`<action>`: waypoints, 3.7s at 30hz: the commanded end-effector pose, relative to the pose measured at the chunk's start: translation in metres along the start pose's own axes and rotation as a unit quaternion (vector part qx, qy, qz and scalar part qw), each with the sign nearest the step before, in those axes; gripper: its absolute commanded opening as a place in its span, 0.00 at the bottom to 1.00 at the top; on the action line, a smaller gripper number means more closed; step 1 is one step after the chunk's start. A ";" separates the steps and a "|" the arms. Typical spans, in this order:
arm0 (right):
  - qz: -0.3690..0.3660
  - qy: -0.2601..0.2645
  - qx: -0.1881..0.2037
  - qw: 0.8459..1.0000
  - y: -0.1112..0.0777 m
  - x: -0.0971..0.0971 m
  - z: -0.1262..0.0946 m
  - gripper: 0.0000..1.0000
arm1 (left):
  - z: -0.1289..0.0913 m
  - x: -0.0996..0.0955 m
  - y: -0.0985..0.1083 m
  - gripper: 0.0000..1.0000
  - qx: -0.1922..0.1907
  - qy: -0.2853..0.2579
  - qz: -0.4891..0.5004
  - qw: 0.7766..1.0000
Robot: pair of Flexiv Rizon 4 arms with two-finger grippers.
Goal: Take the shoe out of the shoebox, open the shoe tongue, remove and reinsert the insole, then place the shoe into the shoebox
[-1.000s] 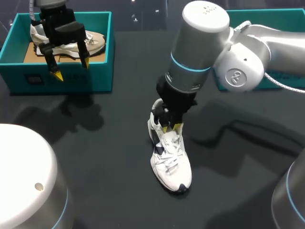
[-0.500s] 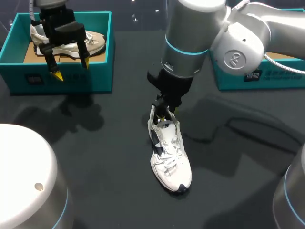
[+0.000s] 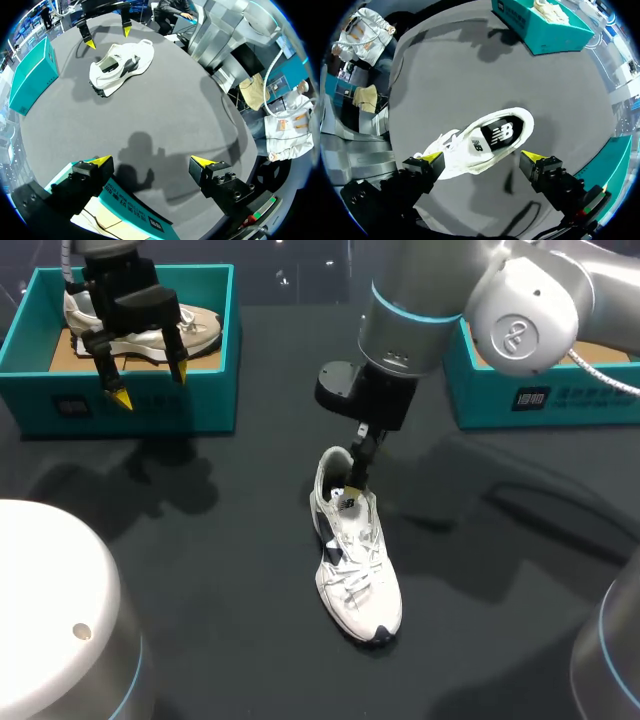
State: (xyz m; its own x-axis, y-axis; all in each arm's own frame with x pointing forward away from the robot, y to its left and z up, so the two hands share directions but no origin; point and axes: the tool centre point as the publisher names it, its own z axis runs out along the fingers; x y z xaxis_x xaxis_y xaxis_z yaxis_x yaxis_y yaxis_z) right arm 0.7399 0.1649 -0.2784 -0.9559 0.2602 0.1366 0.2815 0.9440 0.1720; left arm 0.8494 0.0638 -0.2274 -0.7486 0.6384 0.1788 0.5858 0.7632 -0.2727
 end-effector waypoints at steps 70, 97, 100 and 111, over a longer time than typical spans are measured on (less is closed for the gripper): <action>-0.193 -0.025 0.056 0.979 0.030 -0.096 0.108 0.33 | 0.000 -0.001 0.000 1.00 -0.001 0.001 0.000 1.000; -0.161 -0.078 0.076 0.981 0.012 -0.099 -0.035 0.00 | 0.000 -0.001 0.000 1.00 -0.001 0.001 0.000 1.000; -0.161 -0.078 0.076 0.981 0.012 -0.099 -0.035 0.00 | 0.000 -0.001 0.000 1.00 -0.001 0.001 0.000 1.000; -0.161 -0.078 0.076 0.981 0.012 -0.099 -0.035 0.00 | 0.000 -0.001 0.000 1.00 -0.001 0.001 0.000 1.000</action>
State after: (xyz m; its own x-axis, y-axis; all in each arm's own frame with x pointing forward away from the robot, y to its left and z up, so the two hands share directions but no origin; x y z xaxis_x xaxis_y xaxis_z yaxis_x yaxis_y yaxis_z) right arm 0.8420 0.1442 -0.2567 -0.9978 -0.0386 -0.0541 -0.0403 0.9987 0.0322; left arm 0.8494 0.0638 -0.2274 -0.7486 0.6385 0.1788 0.5858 0.7632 -0.2726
